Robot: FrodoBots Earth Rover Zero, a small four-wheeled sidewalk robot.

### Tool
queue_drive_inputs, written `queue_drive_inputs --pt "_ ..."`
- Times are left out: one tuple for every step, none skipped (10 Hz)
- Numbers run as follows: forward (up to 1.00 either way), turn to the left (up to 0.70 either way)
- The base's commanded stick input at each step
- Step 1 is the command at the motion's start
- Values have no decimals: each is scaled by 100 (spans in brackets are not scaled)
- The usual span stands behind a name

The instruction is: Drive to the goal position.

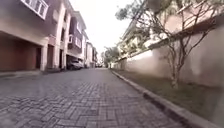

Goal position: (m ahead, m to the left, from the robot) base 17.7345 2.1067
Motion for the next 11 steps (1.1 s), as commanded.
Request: queue_drive_inputs --pt "70 0" --pt "70 0" --pt "70 0" --pt "70 0" --pt "70 0" --pt "70 0" --pt "70 0" --pt "70 0" --pt "70 0" --pt "70 0" --pt "70 0"
